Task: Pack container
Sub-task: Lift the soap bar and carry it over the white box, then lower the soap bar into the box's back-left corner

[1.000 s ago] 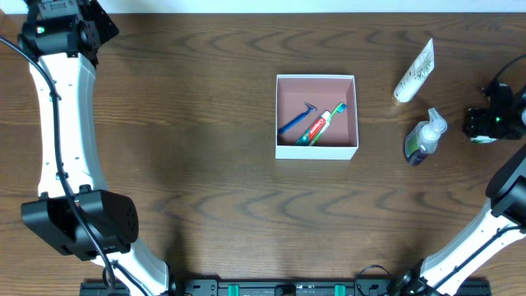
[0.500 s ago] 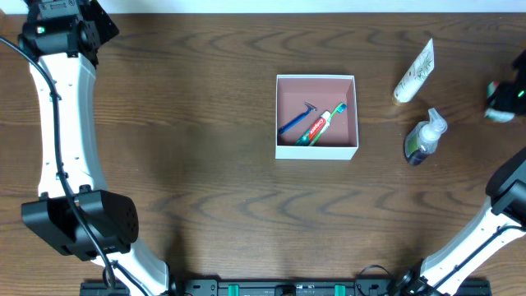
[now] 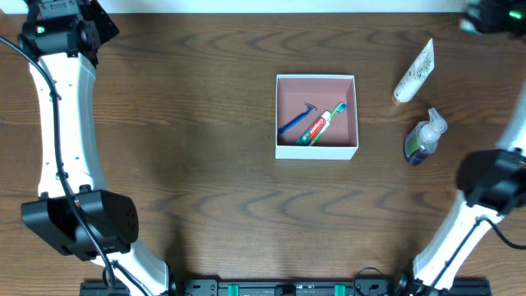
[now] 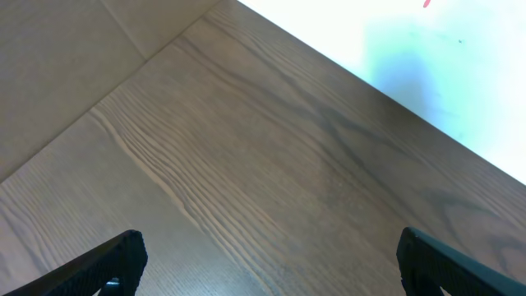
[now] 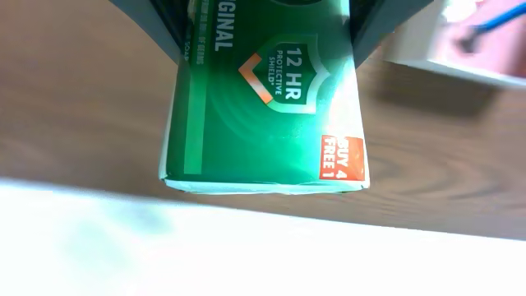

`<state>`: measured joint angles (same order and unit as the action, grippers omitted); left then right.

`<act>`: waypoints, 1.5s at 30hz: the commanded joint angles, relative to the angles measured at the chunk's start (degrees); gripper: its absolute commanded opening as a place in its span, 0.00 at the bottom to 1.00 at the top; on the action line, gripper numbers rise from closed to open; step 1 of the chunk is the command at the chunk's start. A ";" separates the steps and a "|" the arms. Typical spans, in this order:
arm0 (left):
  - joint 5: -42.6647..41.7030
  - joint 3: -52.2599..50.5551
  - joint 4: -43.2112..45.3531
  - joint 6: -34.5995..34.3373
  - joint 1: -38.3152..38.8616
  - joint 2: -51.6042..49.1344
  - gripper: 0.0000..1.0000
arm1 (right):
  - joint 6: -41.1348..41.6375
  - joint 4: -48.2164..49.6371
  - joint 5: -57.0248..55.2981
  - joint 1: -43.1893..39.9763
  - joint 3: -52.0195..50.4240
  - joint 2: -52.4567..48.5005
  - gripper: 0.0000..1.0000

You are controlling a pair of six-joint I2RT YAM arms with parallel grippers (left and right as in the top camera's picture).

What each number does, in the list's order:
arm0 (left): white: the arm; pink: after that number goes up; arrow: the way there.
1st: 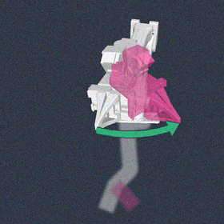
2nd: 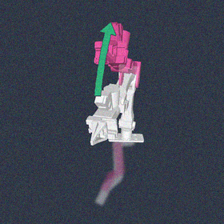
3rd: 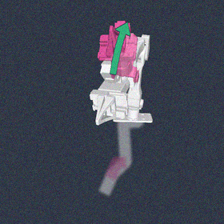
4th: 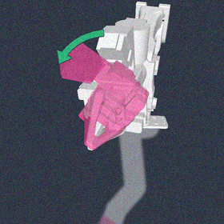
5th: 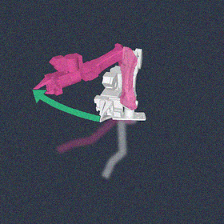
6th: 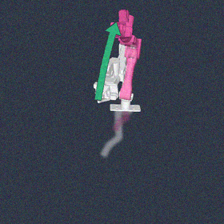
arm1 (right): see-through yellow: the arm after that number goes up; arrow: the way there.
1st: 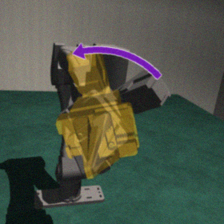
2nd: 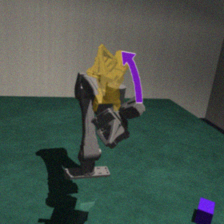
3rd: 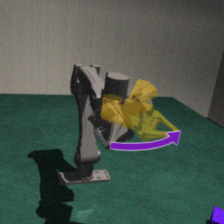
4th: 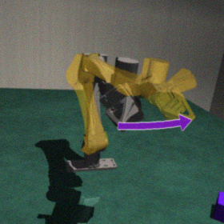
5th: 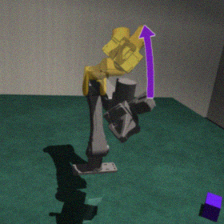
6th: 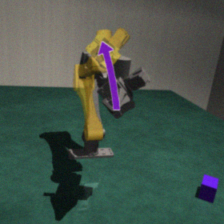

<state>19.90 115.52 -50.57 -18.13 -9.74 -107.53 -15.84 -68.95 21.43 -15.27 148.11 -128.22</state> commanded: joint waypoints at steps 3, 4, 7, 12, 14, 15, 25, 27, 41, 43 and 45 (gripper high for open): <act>0.94 -0.28 0.04 0.31 -0.11 0.13 0.98 | -2.29 -0.28 2.10 11.82 0.90 0.37 0.24; 0.94 -0.28 0.04 0.31 -0.11 0.15 0.98 | -3.19 -0.24 1.25 14.01 0.90 0.37 0.25; 0.94 -0.28 0.04 0.31 -0.11 0.15 0.98 | -6.08 -0.28 -1.05 19.21 0.90 0.37 0.26; 0.94 -0.28 0.04 0.31 -0.11 0.15 0.98 | -10.86 -0.68 -1.05 25.35 0.68 0.37 0.23; 0.94 -0.28 0.04 0.28 -0.11 0.15 0.98 | -11.78 -1.33 -1.03 27.02 0.57 0.28 0.20; 0.94 -0.28 0.04 0.31 -0.11 0.15 0.98 | -12.41 -1.97 -1.03 27.82 0.52 0.20 0.18; 0.94 -0.28 0.04 0.31 -0.11 0.15 0.98 | -21.57 -12.41 -1.03 31.87 0.22 -2.89 0.17; 0.94 -0.28 0.04 0.31 -0.11 0.15 0.98 | -21.55 -13.25 -1.05 31.85 0.22 -3.93 0.17; 0.94 -0.28 0.04 0.28 -0.11 0.13 0.98 | -29.07 -18.32 -1.09 31.85 0.22 -11.93 0.22; 0.94 -0.28 0.04 0.28 -0.11 0.15 0.98 | -29.07 -18.45 -1.09 31.85 0.22 -12.17 0.21; 0.94 -0.28 0.04 0.31 -0.11 0.15 0.98 | -29.44 -18.75 -1.07 31.85 0.22 -12.33 0.21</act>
<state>19.90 115.52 -50.54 -18.13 -9.74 -107.53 -43.42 -87.35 19.51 16.36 147.98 -140.46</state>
